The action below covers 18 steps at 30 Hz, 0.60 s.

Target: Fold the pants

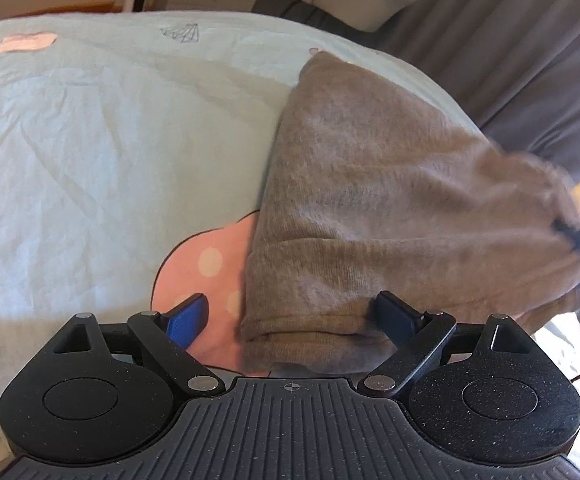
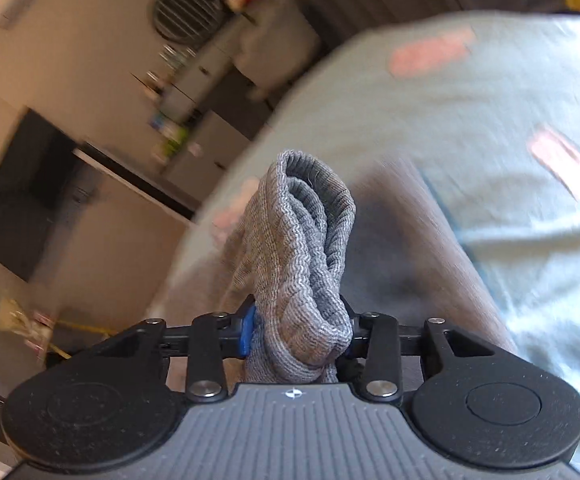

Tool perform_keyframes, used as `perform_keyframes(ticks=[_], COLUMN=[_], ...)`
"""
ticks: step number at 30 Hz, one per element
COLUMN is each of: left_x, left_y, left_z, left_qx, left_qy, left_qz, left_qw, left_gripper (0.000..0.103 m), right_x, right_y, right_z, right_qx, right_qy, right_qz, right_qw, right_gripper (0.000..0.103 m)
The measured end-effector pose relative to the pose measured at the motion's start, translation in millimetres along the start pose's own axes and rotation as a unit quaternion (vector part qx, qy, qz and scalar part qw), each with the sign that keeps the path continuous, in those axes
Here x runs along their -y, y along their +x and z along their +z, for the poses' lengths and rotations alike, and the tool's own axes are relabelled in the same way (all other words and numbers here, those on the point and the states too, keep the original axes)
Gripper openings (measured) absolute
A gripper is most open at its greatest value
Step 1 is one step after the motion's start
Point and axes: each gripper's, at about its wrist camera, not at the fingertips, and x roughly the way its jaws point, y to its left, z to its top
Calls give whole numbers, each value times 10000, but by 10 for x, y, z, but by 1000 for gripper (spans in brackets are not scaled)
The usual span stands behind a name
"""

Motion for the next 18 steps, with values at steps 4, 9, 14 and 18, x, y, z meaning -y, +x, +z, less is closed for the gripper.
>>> perform_keyframes(ticks=[4, 9, 14, 18], left_x=[52, 133, 241, 569], left_y=[-69, -55, -116, -180], left_z=[-39, -74, -121, -321], left_qx=[172, 36, -7, 99], left_qy=[121, 382, 698, 1444], left_qz=[53, -38, -85, 52], left_qw=[9998, 9993, 9975, 9895], left_gripper=[94, 94, 92, 95], right_x=[-197, -224, -12, 13], right_y=[-236, -279, -179, -173], right_z=[125, 175, 109, 108], right_qx=[376, 450, 219, 233], right_qy=[-79, -237, 219, 314], right_qz=[277, -22, -274, -169], right_qw=[9989, 9987, 9991, 9991], right_gripper=[37, 37, 37, 37])
